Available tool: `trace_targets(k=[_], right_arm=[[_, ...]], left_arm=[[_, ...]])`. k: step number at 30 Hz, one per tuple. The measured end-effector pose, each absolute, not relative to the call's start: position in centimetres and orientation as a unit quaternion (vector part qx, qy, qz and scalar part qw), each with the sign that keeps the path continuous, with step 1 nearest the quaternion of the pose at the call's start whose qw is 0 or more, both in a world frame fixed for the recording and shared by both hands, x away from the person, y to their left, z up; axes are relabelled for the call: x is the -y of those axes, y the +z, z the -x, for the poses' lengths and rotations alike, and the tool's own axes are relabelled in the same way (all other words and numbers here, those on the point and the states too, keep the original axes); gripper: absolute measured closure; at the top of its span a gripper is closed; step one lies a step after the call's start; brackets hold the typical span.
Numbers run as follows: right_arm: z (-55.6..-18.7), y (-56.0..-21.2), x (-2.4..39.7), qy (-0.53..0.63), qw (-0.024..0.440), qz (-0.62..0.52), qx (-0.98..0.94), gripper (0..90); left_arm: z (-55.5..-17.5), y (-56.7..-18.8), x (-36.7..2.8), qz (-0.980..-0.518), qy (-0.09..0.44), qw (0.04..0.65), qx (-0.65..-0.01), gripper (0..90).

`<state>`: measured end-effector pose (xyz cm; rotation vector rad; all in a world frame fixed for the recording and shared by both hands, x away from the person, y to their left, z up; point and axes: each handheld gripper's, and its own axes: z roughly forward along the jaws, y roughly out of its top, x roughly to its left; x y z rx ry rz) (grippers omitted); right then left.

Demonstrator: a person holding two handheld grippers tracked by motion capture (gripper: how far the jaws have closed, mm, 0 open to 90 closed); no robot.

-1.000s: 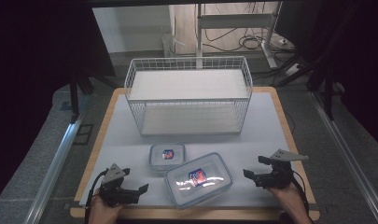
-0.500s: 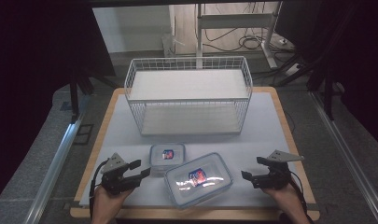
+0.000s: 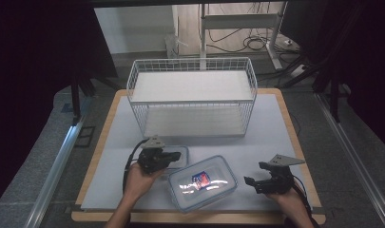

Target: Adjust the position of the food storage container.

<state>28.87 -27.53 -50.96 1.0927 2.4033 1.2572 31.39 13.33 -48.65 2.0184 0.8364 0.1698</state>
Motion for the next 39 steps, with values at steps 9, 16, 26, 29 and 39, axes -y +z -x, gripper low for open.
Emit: trace_targets(k=[9, 16, 26, 29, 39], right_arm=[[-29.0, -51.2, 27.7, 0.422, 0.101, -0.377, -0.818, 11.4], [-29.1, -51.4, 27.9, 0.418, 0.097, -0.383, -0.818, 11.4], [-29.1, -51.5, 27.9, 0.416, 0.095, -0.384, -0.819, 11.5], [-29.1, -51.5, 27.9, 0.419, 0.094, -0.383, -0.818, 11.5], [-29.0, -51.6, 27.6, 0.417, 0.094, -0.379, -0.821, 11.5]], left_arm=[[-34.2, -48.8, -8.3, -0.864, 0.063, 0.381, -0.323, 89.8], [-34.0, -49.2, -8.2, -0.866, 0.060, 0.365, -0.337, 90.0], [-33.5, -49.2, -9.7, -0.864, 0.059, 0.358, -0.350, 90.0], [-33.2, -49.3, -10.7, -0.858, 0.060, 0.361, -0.361, 90.0], [-31.7, -49.7, -14.9, -0.849, 0.095, 0.335, -0.397, 90.0]])
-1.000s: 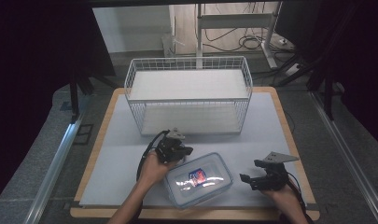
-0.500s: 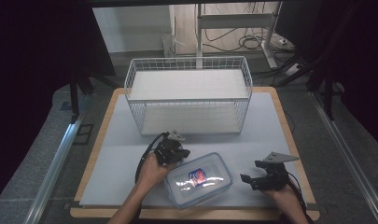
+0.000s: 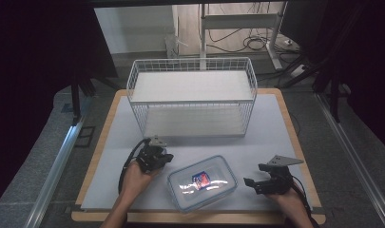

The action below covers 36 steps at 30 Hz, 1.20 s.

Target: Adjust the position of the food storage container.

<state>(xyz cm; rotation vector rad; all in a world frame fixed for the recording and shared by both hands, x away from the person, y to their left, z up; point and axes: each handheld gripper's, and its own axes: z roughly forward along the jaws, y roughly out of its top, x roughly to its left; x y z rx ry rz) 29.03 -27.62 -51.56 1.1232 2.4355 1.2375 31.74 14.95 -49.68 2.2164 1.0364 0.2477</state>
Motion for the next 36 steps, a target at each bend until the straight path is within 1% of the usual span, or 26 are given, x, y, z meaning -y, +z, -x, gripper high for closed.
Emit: trace_targets(k=[3, 4, 6, 8, 10, 11, 14, 16, 17, 18, 19, 20, 21, 22, 23, 24, 25, 26, 27, 28, 29, 30, 33, 36], right_arm=[[-29.0, -51.6, 27.6, 0.417, 0.093, -0.378, -0.821, 11.6], [-29.0, -51.6, 27.6, 0.418, 0.093, -0.378, -0.821, 11.7], [-29.0, -51.6, 27.6, 0.418, 0.094, -0.377, -0.821, 11.7], [-29.0, -51.6, 27.6, 0.417, 0.092, -0.377, -0.821, 11.7], [-29.0, -51.5, 27.5, 0.420, 0.092, -0.374, -0.822, 11.7], [-29.0, -51.5, 27.5, 0.420, 0.092, -0.374, -0.822, 11.7], [-29.0, -51.4, 27.6, 0.420, 0.093, -0.371, -0.823, 12.3], [-28.9, -51.2, 27.5, 0.425, 0.091, -0.365, -0.823, 16.3], [-28.8, -51.1, 27.5, 0.428, 0.090, -0.363, -0.823, 19.0], [-28.8, -51.1, 27.5, 0.428, 0.090, -0.363, -0.823, 19.0], [-28.7, -50.9, 27.5, 0.427, 0.091, -0.360, -0.825, 22.3], [-28.5, -50.6, 27.4, 0.430, 0.092, -0.352, -0.827, 30.8], [-28.5, -50.6, 27.4, 0.430, 0.092, -0.352, -0.827, 30.8], [-28.3, -50.2, 27.4, 0.430, 0.088, -0.341, -0.831, 40.2], [-28.2, -50.0, 27.4, 0.430, 0.089, -0.339, -0.832, 43.0], [-28.1, -49.9, 27.3, 0.430, 0.089, -0.337, -0.833, 48.6], [-28.1, -49.9, 27.3, 0.430, 0.089, -0.337, -0.833, 48.6], [-28.0, -49.8, 27.3, 0.431, 0.085, -0.334, -0.834, 54.6], [-27.8, -49.5, 27.2, 0.429, 0.076, -0.323, -0.840, 68.1], [-27.8, -49.5, 27.2, 0.429, 0.076, -0.323, -0.840, 68.1], [-27.8, -49.4, 27.1, 0.428, 0.072, -0.318, -0.843, 71.7], [-27.5, -49.3, 26.9, 0.423, 0.064, -0.305, -0.851, 79.7], [-27.3, -49.3, 26.3, 0.411, 0.051, -0.287, -0.864, 85.7], [-27.0, -49.5, 25.6, 0.403, 0.042, -0.275, -0.872, 88.0]], left_arm=[[-31.6, -50.0, -15.6, -0.849, 0.104, 0.321, -0.407, 90.0], [-31.6, -50.5, -16.3, -0.851, 0.115, 0.301, -0.414, 90.0], [-31.6, -50.8, -16.5, -0.851, 0.116, 0.297, -0.416, 90.0], [-31.3, -50.6, -16.8, -0.848, 0.116, 0.306, -0.417, 90.0], [-30.2, -50.1, -17.0, -0.841, 0.126, 0.327, -0.413, 90.0], [-30.2, -50.1, -17.0, -0.841, 0.126, 0.327, -0.413, 90.0], [-28.5, -49.9, -17.4, -0.826, 0.118, 0.361, -0.417, 89.9], [-27.1, -50.1, -17.6, -0.817, 0.108, 0.381, -0.418, 89.9], [-25.7, -50.4, -17.8, -0.814, 0.102, 0.393, -0.415, 89.9], [-25.7, -50.4, -17.8, -0.814, 0.102, 0.393, -0.415, 89.9], [-24.9, -50.5, -17.9, -0.813, 0.098, 0.399, -0.413, 89.9], [-24.4, -50.6, -17.9, -0.812, 0.099, 0.401, -0.412, 89.9], [-23.7, -50.7, -18.0, -0.812, 0.100, 0.404, -0.410, 89.9], [-22.7, -50.9, -18.1, -0.809, 0.094, 0.410, -0.410, 89.8], [-22.3, -51.1, -18.1, -0.807, 0.091, 0.413, -0.412, 89.8], [-21.9, -51.2, -18.1, -0.806, 0.087, 0.414, -0.413, 89.8], [-21.9, -51.2, -18.1, -0.806, 0.087, 0.414, -0.413, 89.8], [-21.6, -51.5, -18.0, -0.808, 0.083, 0.411, -0.413, 89.8], [-21.3, -51.7, -17.8, -0.810, 0.081, 0.409, -0.413, 89.8], [-21.1, -51.8, -17.7, -0.810, 0.078, 0.408, -0.413, 89.8], [-20.7, -52.0, -17.6, -0.812, 0.073, 0.409, -0.411, 89.8], [-20.2, -52.1, -17.2, -0.814, 0.070, 0.409, -0.407, 89.8], [-19.0, -52.3, -16.5, -0.818, 0.059, 0.413, -0.396, 89.8], [-18.3, -52.5, -15.9, -0.823, 0.051, 0.414, -0.386, 89.8]])
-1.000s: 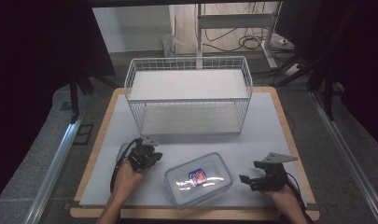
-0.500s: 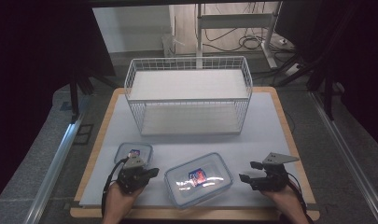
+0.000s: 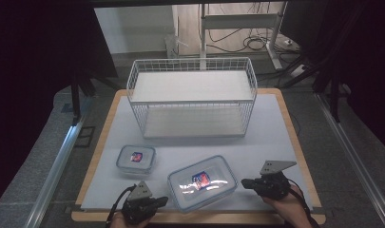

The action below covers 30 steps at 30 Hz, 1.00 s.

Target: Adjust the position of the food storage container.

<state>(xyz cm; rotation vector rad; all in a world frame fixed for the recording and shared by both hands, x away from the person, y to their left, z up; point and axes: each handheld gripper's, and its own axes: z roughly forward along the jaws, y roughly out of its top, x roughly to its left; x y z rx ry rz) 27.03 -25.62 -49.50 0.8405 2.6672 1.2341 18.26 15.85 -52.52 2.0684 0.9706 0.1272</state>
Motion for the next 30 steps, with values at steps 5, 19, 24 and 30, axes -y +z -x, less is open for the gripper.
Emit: trace_targets(k=[5, 19, 24, 30], right_arm=[[-26.7, -49.7, 24.9, 0.394, 0.035, -0.262, -0.880, 89.6], [-26.3, -49.9, 24.0, 0.385, 0.025, -0.250, -0.888, 89.4], [-26.4, -50.0, 24.1, 0.392, 0.019, -0.257, -0.883, 88.2], [-26.4, -50.1, 23.8, 0.394, 0.010, -0.256, -0.883, 85.6]], left_arm=[[-16.9, -52.7, -14.5, -0.835, 0.038, 0.416, -0.360, 89.8], [-16.1, -52.9, -11.7, -0.847, 0.006, 0.424, -0.321, 89.8], [-17.1, -53.3, -11.5, -0.859, 0.027, 0.396, -0.323, 89.9], [-18.9, -53.2, -12.1, -0.855, 0.048, 0.389, -0.340, 89.8]])
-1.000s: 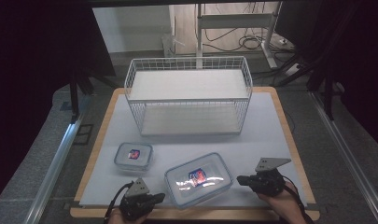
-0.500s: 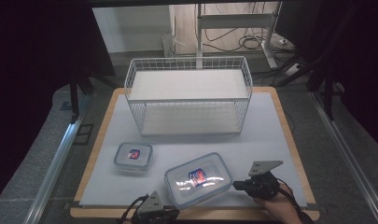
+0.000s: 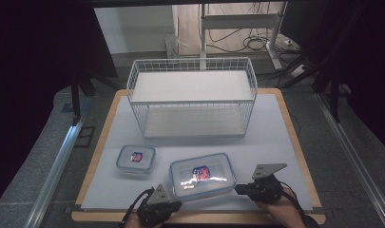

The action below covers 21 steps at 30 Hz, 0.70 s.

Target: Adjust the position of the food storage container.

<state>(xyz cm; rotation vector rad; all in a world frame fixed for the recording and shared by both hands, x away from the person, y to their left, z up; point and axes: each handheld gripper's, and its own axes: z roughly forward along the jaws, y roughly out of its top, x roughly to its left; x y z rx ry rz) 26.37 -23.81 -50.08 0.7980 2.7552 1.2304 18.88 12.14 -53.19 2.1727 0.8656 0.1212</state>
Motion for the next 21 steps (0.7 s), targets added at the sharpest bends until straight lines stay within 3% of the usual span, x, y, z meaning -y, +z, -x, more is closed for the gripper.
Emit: trace_targets(k=[21], right_arm=[[-26.9, -50.3, 22.7, 0.396, 0.032, -0.277, -0.875, 83.9]], left_arm=[[-22.4, -53.5, -12.5, -0.852, 0.047, 0.386, -0.351, 87.3]])
